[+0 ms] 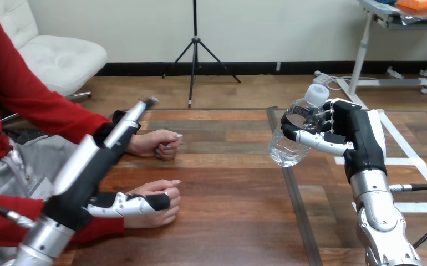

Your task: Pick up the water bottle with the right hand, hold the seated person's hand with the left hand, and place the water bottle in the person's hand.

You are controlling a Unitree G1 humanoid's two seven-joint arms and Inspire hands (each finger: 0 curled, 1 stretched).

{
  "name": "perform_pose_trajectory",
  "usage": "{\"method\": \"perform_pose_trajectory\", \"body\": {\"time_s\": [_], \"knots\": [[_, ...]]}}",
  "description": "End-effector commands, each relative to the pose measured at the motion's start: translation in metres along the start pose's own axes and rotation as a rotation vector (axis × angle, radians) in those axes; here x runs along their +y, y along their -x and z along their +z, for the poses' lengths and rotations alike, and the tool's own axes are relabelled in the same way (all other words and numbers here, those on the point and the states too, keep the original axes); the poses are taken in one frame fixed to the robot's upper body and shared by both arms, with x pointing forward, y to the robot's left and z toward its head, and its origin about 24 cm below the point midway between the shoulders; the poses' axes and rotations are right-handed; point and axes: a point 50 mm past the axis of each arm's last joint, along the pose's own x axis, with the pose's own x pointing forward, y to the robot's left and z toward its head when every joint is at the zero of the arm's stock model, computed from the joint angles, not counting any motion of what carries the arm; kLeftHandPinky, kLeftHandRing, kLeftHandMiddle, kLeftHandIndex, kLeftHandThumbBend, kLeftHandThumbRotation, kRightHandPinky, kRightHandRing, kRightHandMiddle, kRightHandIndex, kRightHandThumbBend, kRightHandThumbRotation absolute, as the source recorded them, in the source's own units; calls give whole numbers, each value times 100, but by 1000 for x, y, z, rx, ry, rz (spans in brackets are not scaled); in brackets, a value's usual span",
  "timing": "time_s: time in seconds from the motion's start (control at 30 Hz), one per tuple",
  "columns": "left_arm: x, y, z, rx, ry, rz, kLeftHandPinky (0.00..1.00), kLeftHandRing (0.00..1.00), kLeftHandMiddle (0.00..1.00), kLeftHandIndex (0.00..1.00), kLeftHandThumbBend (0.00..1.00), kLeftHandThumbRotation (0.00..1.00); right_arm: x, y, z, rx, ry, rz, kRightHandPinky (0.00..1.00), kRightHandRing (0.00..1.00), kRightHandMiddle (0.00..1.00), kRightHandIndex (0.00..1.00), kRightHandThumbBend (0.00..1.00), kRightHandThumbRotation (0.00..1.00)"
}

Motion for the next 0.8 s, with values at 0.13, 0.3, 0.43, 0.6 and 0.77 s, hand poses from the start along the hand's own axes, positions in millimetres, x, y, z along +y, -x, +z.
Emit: {"method": "perform_pose_trajectory", "body": {"time_s": [0.13, 0.3, 0.43, 0.6, 0.77], "knots": [[63, -29, 2, 57, -435, -137, 100, 100, 100, 100, 100, 67, -1, -13, 41, -160, 4, 4, 28, 34, 40, 43, 85, 0], [75, -30, -4, 127, -589, -197, 100, 100, 100, 100, 100, 73, -4, -12, 44, -168, 21, -7, 28, 33, 40, 43, 85, 0], [82, -30, -8, 172, -667, -244, 100, 100, 100, 100, 100, 71, -7, -12, 46, -180, 32, -9, 28, 33, 40, 42, 86, 0], [90, -30, -16, 242, -764, -305, 100, 100, 100, 100, 100, 68, -9, -10, 50, -192, 27, -8, 27, 33, 40, 43, 85, 0], [94, -31, -20, 270, -808, -316, 100, 100, 100, 100, 100, 65, -12, -9, 52, -194, 28, -12, 27, 33, 40, 43, 85, 0]]}}
